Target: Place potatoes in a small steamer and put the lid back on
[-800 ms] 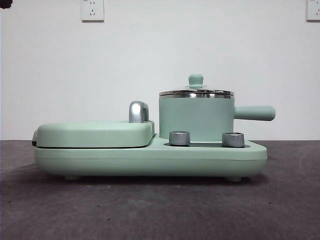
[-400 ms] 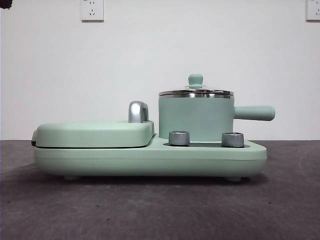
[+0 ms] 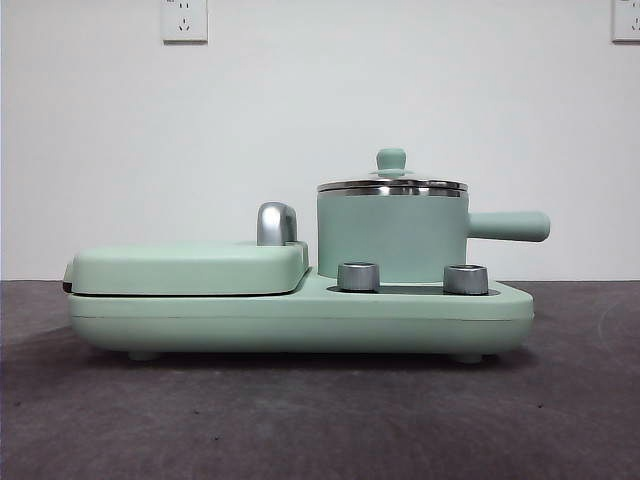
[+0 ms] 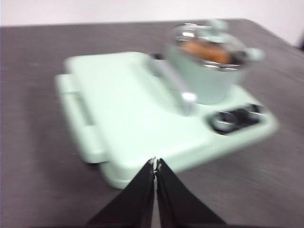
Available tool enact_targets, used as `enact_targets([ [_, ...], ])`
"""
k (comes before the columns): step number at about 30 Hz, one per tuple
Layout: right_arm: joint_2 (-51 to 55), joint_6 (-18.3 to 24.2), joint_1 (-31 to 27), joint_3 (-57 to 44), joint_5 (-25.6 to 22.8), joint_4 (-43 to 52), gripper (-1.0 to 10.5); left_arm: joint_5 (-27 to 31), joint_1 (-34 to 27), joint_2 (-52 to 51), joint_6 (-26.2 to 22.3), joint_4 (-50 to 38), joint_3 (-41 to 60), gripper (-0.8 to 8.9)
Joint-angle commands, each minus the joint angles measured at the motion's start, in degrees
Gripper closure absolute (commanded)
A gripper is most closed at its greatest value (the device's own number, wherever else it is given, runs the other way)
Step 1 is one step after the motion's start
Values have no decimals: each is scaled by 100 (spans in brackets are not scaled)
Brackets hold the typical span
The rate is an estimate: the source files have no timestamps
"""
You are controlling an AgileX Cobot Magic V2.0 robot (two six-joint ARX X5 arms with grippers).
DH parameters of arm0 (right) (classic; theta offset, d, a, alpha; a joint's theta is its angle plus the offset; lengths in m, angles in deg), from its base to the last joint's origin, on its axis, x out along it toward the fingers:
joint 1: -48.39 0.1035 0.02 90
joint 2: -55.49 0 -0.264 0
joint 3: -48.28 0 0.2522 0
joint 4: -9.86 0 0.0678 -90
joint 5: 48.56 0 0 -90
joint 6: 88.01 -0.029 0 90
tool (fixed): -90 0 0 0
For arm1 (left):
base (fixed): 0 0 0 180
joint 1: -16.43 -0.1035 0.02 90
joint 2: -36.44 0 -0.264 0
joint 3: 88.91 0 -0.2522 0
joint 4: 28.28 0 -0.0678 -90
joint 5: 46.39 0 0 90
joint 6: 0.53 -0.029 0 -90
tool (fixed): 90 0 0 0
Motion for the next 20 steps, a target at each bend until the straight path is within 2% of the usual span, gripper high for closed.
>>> enact_targets([
  [1,-7,-31,31,39,-2,59,926,374,-291,-413,-125,-535,627,808],
  [8,-7,-31,31,39,-2,59,926,481,-914,-1451,-125,-1550,1943,808],
  [15,-7,-31,31,39,-2,59,926,481,-1292,-2229,17,-1895,2769,808],
  [20,-7,-31,28,39,-2,66,926,481,-1425,-2262,133,-2070,3134,808],
])
